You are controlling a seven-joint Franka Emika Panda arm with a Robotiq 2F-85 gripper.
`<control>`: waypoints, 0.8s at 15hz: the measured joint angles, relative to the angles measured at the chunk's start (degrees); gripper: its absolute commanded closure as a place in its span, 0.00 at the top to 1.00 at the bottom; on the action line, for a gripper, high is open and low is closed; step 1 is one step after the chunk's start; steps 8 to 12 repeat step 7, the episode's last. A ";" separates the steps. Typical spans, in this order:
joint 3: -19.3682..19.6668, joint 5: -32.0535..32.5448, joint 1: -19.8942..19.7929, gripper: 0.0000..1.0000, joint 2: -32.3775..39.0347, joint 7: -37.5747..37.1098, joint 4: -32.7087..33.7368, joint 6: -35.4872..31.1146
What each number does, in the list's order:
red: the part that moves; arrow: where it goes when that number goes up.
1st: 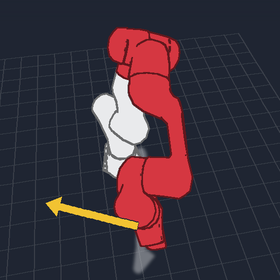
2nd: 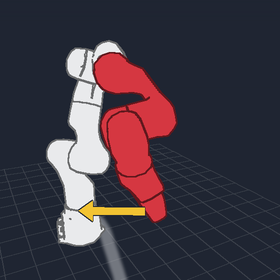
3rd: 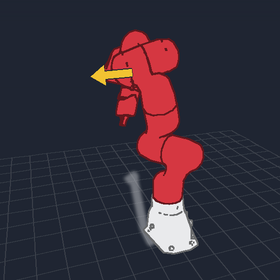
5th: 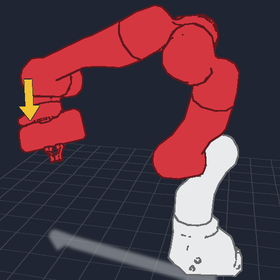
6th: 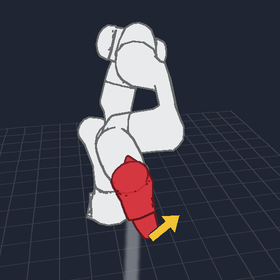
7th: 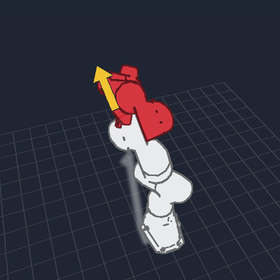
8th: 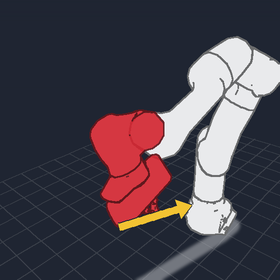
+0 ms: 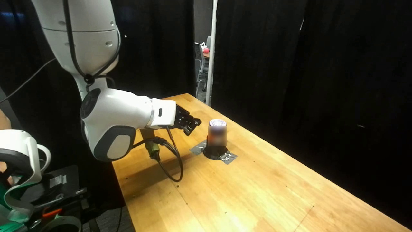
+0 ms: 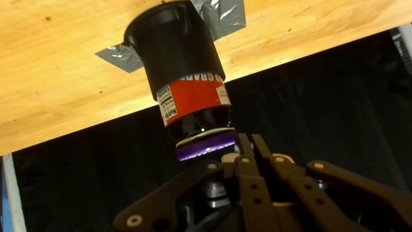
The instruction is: Wrap the band on the brown cup
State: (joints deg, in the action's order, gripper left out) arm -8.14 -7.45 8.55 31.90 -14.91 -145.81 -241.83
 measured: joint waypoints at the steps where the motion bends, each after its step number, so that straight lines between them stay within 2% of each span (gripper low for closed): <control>1: -0.06 0.00 -0.11 0.11 -0.14 0.00 1.33 0.49; 2: -0.07 0.00 -0.18 0.35 -0.14 -0.02 2.37 0.52; 3: -0.13 0.00 -0.26 0.36 0.04 -0.28 2.74 0.31; 4: -0.48 0.33 -0.60 0.12 0.39 -1.57 2.57 0.63; 7: -0.67 0.43 -0.81 0.35 0.83 -1.76 2.36 0.93; 12: -0.67 0.43 -0.81 0.35 0.83 -1.76 2.36 0.93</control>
